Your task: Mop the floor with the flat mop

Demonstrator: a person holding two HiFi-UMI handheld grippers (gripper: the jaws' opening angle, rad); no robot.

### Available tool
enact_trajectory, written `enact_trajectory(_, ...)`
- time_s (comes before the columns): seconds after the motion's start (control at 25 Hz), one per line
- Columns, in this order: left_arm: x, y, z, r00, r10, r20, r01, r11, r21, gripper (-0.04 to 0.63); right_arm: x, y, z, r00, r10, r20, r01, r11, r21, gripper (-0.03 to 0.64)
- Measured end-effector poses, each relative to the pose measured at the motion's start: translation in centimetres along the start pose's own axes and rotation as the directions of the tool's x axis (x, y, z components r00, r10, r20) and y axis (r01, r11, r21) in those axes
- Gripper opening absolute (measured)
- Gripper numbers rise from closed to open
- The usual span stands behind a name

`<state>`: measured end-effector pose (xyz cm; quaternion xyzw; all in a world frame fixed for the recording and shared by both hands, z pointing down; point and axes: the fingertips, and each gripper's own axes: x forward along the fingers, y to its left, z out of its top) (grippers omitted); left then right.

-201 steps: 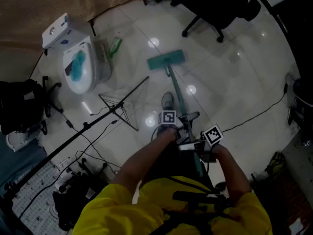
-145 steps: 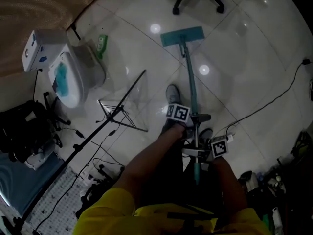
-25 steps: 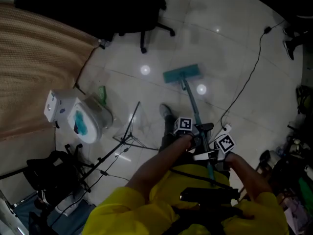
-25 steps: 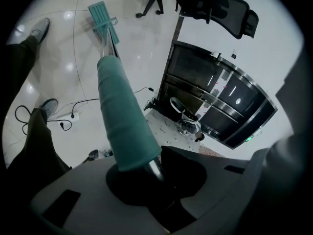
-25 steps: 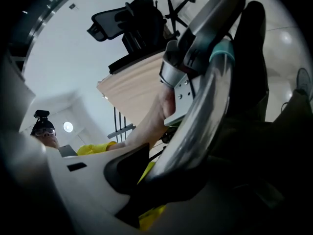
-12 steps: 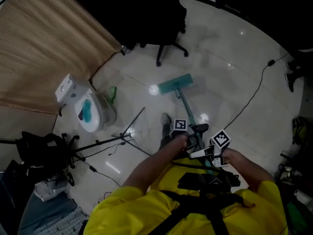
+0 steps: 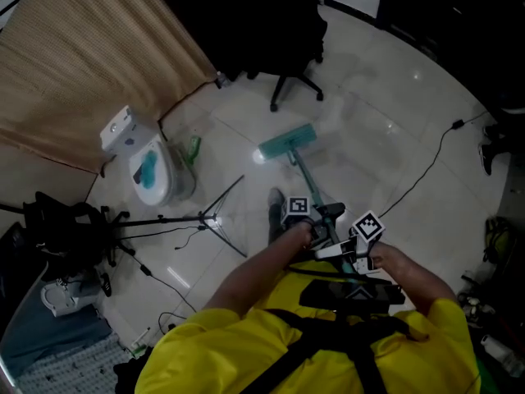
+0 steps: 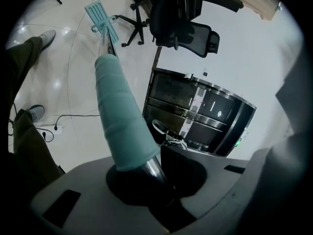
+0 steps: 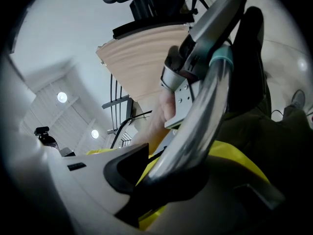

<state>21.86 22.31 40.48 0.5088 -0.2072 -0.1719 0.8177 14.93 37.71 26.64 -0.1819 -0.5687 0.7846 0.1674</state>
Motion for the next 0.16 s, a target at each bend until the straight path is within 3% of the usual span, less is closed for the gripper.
enact_trajectory(0.16,-0.62,-0.18,-0.17,1.000,-0.005,-0.003,0.005,1.000,-0.006,0.069,0.55,0.30,-0.03,1.000,0.011,-0.008,-0.011,1.000,0.002,0.120)
